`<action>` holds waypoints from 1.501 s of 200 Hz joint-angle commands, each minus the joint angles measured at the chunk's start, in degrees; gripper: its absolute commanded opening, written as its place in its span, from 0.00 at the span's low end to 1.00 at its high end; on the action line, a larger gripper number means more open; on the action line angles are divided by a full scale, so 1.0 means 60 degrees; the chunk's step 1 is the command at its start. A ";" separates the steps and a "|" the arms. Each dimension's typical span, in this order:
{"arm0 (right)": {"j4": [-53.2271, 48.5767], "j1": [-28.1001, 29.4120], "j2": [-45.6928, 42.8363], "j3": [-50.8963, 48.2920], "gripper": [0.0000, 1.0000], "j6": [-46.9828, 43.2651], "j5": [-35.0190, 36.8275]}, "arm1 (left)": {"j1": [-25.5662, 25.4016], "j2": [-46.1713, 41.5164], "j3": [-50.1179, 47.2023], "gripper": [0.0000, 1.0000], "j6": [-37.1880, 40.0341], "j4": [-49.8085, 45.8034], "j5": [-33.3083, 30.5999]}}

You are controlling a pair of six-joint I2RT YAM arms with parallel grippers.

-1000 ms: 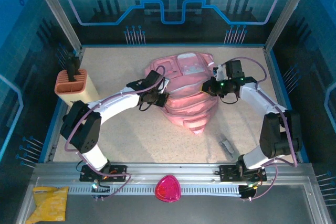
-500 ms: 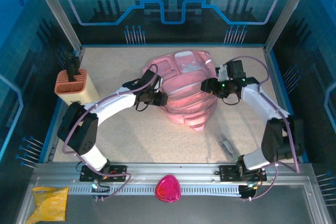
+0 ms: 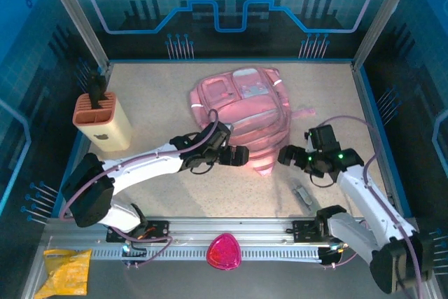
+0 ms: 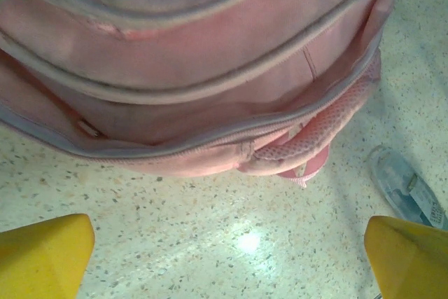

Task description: Pack the student bag

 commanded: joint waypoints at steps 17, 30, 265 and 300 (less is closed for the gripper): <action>-0.1417 0.0701 -0.0651 -0.0734 1.00 0.1576 0.1533 | -0.0539 -0.0833 -0.0867 0.99 -0.1043 0.1581 -0.0522; -0.1605 0.1482 -0.0639 -0.0720 1.00 0.2095 0.2547 | -0.0633 -0.0729 -0.0786 0.99 -0.1249 0.1403 -0.0638; -0.1377 0.3151 0.2794 -0.0090 0.85 0.2247 0.3521 | -0.0924 -0.0259 -0.1158 0.99 -0.1709 0.1135 -0.1447; -0.1249 0.2443 0.2827 -0.0111 0.86 0.1784 0.3426 | -0.0909 -0.0212 -0.1073 0.99 -0.1616 0.1038 -0.1543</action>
